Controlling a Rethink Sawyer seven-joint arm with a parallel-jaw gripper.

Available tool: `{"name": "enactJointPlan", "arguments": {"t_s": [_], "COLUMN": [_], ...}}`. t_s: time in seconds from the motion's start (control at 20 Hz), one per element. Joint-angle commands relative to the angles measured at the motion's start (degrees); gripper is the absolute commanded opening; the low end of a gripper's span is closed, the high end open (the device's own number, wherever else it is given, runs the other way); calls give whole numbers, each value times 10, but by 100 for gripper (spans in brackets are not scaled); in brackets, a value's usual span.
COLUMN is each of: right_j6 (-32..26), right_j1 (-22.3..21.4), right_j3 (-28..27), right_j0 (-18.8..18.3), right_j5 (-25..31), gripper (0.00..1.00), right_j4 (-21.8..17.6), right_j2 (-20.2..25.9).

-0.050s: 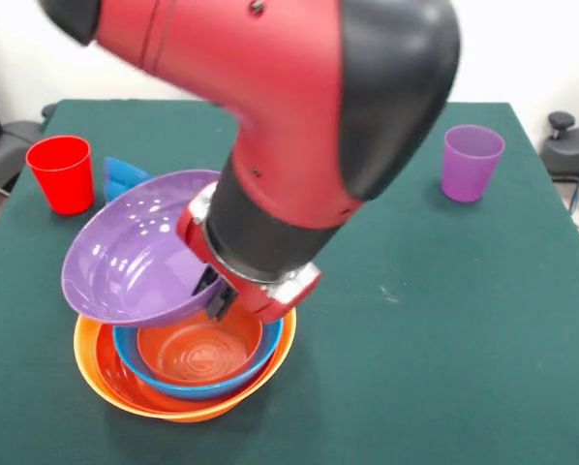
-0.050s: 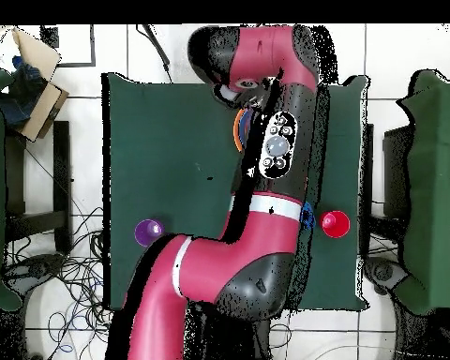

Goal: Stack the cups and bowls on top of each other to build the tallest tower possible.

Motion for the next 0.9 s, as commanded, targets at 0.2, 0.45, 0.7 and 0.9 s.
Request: {"name": "enactJointPlan", "arguments": {"t_s": [0.2,0.45,0.7,0.9], "right_j6": [-132,-92,-76,-57], "right_j1": [37,61,77,85], "right_j3": [-53,-68,-76,-79], "right_j0": [-9,-10,-16,-22], "right_j5": [35,6,-7,-20], "gripper": [0,0,0,0], "right_j4": [61,129,216,260], "right_j2": [-69,-122,-198,-267]}}
